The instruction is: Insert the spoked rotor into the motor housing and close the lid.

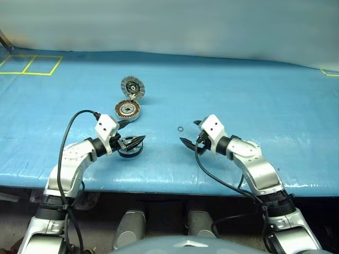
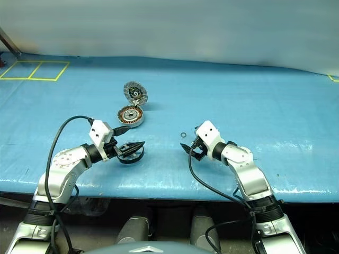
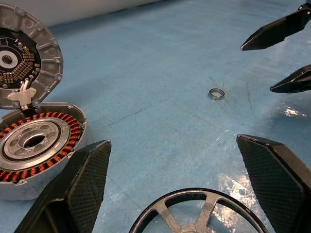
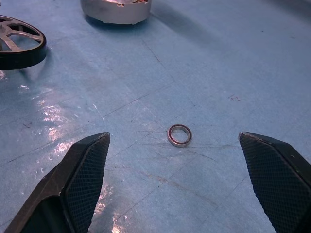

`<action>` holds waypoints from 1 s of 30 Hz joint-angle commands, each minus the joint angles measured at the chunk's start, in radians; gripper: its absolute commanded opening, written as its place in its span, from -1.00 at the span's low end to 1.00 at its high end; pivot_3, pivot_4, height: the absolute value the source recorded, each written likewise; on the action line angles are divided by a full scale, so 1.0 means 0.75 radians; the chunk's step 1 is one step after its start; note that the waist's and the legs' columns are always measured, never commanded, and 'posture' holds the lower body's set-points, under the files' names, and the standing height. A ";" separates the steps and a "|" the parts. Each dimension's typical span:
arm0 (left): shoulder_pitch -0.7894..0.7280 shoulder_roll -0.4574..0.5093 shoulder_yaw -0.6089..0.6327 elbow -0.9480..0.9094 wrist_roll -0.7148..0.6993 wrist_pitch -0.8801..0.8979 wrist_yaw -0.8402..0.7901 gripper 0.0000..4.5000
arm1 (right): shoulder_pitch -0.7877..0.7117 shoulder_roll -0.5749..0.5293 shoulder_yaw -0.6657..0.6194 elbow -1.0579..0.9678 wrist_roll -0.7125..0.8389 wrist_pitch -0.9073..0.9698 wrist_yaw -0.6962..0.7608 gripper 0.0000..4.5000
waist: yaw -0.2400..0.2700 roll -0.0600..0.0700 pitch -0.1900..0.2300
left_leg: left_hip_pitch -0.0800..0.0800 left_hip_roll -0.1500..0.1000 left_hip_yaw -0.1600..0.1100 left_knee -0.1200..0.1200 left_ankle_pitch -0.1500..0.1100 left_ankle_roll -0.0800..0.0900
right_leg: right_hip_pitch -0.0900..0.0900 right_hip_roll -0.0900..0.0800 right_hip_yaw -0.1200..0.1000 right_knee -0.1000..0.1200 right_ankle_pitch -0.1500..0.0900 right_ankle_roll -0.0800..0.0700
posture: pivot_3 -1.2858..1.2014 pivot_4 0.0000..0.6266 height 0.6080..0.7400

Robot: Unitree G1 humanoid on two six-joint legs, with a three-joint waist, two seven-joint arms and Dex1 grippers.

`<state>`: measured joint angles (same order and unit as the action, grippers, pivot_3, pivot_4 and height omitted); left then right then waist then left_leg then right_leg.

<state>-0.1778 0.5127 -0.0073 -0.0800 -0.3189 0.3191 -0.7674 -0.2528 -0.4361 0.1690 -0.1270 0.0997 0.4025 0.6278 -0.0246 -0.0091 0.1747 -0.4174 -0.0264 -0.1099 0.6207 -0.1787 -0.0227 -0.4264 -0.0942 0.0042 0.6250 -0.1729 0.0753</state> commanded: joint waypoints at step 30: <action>-1.374 0.290 -0.879 1.001 1.070 -0.450 -0.643 1.00 | -0.067 0.000 0.023 0.014 -0.012 -0.028 0.055 0.99 | -0.004 -0.009 0.006 | -0.004 0.000 -0.001 -0.004 -0.003 0.002 | -0.003 0.003 0.000 -0.001 0.000 0.003 | 0.03 -0.52 1.00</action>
<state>-1.1604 0.7442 -0.6357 0.6120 0.4229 0.0346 -1.2360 -0.2927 -0.4253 0.1933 -0.0806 0.0849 0.3829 0.6579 -0.0280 -0.0158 0.1791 -0.4208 -0.0264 -0.1105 0.6178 -0.1808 -0.0213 -0.4293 -0.0917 0.0044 0.6242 -0.1733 0.0777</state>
